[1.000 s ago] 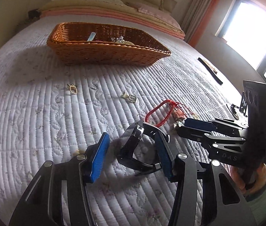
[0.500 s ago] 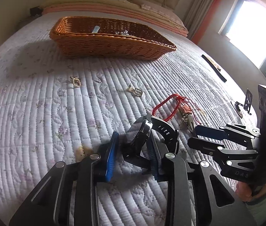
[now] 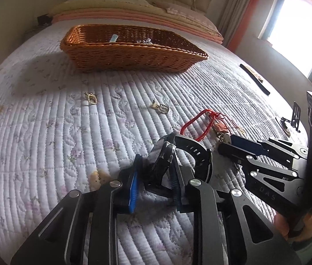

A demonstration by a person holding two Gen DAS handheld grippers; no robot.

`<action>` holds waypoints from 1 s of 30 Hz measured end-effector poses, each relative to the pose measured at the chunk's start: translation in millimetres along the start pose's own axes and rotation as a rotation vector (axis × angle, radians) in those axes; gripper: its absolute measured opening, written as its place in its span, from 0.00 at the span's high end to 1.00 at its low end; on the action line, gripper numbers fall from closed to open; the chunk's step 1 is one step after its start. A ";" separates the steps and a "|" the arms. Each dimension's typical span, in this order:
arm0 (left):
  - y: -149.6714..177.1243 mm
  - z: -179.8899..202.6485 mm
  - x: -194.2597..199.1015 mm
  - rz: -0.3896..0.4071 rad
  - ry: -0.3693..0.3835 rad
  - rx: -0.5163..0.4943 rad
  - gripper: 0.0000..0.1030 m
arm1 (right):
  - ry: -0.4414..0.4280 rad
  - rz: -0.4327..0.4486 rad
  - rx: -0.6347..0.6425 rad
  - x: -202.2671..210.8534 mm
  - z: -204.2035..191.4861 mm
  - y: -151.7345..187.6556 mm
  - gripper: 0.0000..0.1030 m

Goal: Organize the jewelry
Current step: 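Grasp the black watch with the left gripper while the right grasps the keys, then carry the watch and keys over the basket and lower them in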

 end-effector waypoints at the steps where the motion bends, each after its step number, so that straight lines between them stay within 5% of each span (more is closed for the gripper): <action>1: 0.4 -1.7 1.8 0.007 0.002 0.006 0.82 | 0.007 0.005 0.007 1.3 -1.2 0.9 0.79; 7: -2.3 -15.5 17.3 0.027 0.056 0.064 0.87 | -0.056 0.049 -0.026 17.8 4.7 4.6 0.80; 14: -26.1 -15.0 52.7 0.144 0.072 0.063 0.87 | -0.077 0.175 -0.050 57.4 17.6 -27.9 0.79; 22: -107.3 -9.2 68.5 0.272 0.042 0.021 0.87 | -0.049 0.307 -0.049 65.8 42.3 -109.7 0.79; 30: -185.7 -25.0 20.3 0.290 -0.015 0.051 0.87 | -0.093 0.281 -0.155 2.2 79.8 -187.4 0.79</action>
Point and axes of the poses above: each gripper's, at about its wrist camera, not at the fingertips, and x roughly against the way its jaws point, z to its right, y to its underside, the point moved 2 cm from there along -x, roughly the way its jaws point, and after that the axes turned 10 degrees about x, right-handed, at the moved point
